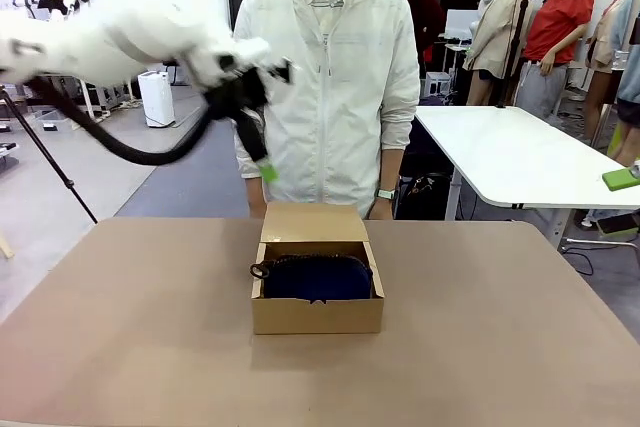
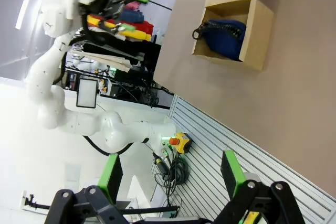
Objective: Pack the items into the box.
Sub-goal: Pick up the item indicated by the person and place it inside the Mailer Box.
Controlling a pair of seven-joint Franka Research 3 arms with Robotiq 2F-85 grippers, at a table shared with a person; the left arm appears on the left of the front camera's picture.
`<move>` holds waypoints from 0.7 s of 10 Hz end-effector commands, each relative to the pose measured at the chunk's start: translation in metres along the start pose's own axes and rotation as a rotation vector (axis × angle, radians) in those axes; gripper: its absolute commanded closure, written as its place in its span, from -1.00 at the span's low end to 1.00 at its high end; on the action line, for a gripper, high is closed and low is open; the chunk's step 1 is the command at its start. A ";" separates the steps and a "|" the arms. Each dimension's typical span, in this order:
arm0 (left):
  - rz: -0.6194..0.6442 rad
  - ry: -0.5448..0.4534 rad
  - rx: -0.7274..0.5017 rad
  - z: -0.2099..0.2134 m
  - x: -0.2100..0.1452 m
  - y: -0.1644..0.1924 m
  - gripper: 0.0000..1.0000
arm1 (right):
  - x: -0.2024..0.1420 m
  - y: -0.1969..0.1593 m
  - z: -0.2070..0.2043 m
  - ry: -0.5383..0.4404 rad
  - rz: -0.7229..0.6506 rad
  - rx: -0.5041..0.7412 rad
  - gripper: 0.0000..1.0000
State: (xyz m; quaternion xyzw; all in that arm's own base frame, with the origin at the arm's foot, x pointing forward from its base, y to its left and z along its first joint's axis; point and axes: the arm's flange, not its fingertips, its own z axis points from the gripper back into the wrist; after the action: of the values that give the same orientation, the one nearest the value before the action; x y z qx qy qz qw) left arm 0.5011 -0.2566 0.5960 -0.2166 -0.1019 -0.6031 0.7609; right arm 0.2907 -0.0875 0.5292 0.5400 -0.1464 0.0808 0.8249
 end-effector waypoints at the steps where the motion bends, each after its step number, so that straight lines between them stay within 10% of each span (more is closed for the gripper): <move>1: 0.447 -0.241 -0.197 0.058 -0.074 0.007 -1.00 | -0.001 -0.001 0.002 0.009 0.017 -0.005 -1.00; 3: 0.631 -0.607 -0.220 0.087 -0.176 -0.025 -1.00 | -0.001 -0.001 0.002 0.009 0.017 -0.005 -1.00; 7: 0.904 -0.920 -0.029 0.063 -0.332 -0.217 -1.00 | -0.001 -0.001 0.002 0.009 0.017 -0.005 -1.00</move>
State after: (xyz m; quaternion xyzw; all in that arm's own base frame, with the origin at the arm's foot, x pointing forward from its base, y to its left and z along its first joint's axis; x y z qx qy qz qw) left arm 0.3040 0.0469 0.5680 -0.4961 -0.1981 -0.1663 0.8289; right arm 0.2911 -0.0882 0.5283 0.5404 -0.1459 0.0806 0.8248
